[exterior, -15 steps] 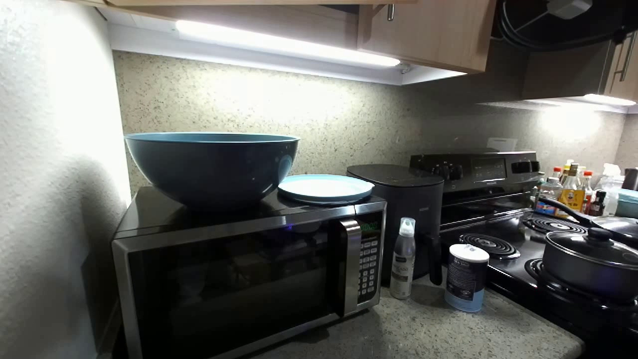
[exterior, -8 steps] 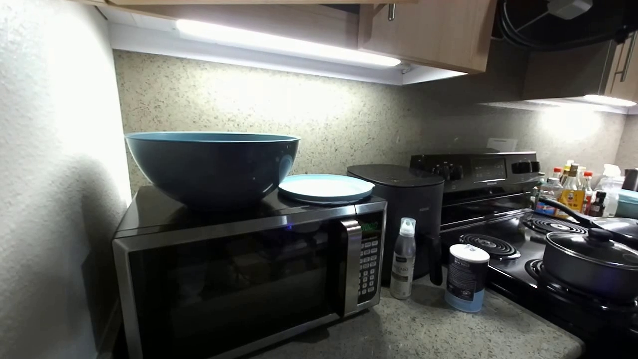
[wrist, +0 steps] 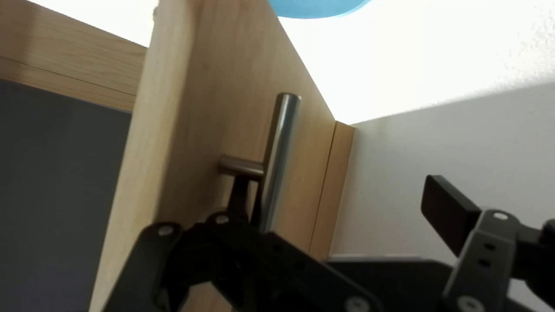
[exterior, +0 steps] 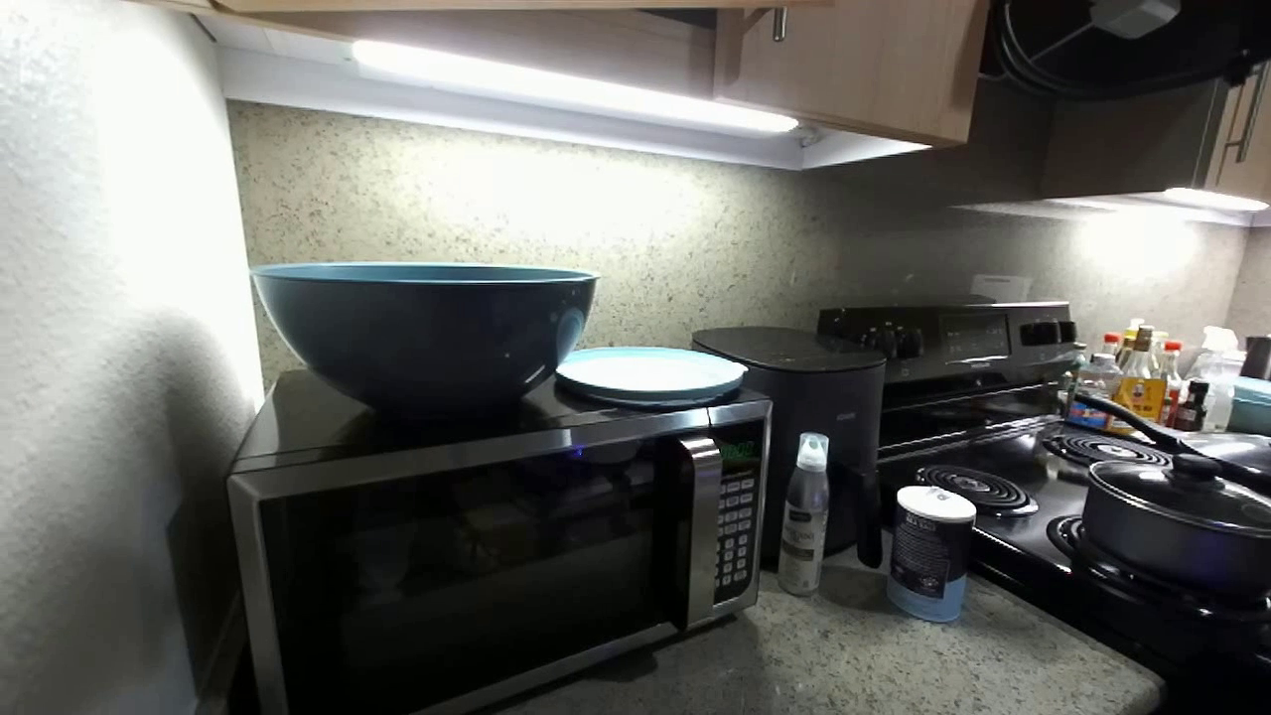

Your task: Open the top left cabinet door

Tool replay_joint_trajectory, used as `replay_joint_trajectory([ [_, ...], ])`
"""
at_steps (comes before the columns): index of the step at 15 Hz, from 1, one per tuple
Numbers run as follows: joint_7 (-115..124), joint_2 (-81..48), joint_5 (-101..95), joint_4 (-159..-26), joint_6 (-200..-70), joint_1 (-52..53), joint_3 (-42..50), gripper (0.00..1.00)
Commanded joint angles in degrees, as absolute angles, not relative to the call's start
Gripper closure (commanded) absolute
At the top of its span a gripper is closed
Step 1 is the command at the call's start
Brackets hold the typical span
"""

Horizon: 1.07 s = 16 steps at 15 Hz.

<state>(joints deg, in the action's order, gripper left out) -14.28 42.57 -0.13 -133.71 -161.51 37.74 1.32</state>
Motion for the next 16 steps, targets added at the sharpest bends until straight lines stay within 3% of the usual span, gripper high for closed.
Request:
replay_joint_trajectory([
  [1, -10.54, 48.18, -0.04, -137.34, -157.17, 30.29, -2.68, 0.00],
  [7, 3.40, 66.31, 2.50, -146.67, -139.72, 17.80, -9.42, 0.00],
  [8, -1.18, 59.52, 2.34, -142.68, -143.74, 20.28, -7.81, 0.00],
  [16, 1.98, 66.39, 2.43, -146.27, -139.74, 17.41, -9.50, 0.00],
])
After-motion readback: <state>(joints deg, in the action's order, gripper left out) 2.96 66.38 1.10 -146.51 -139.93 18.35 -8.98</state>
